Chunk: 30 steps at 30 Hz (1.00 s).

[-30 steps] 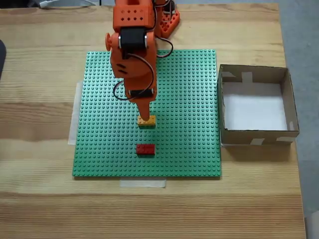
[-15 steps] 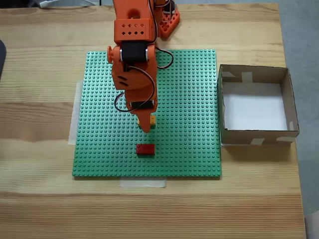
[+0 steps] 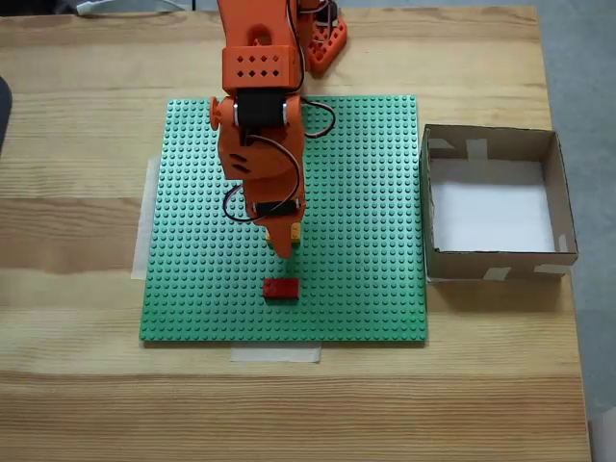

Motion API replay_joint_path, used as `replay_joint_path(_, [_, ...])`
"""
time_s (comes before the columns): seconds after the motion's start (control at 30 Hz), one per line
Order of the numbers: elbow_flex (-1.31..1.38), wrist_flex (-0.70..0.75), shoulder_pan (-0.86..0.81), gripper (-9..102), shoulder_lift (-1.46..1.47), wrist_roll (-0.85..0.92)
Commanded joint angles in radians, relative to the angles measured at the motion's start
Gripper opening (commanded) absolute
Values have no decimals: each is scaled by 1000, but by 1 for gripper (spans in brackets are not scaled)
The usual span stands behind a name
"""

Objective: Pick the yellow lego block and put it in the box.

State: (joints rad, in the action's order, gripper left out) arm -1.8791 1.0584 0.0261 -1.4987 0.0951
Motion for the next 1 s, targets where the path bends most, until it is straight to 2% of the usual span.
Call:
replay_joint_path(0.0, [-9, -8, 6, 25, -5, 2])
replay_joint_path(0.7, [-17, -48, 5, 20, 5, 2])
replay_joint_path(0.97, [-17, -54, 5, 15, 5, 2])
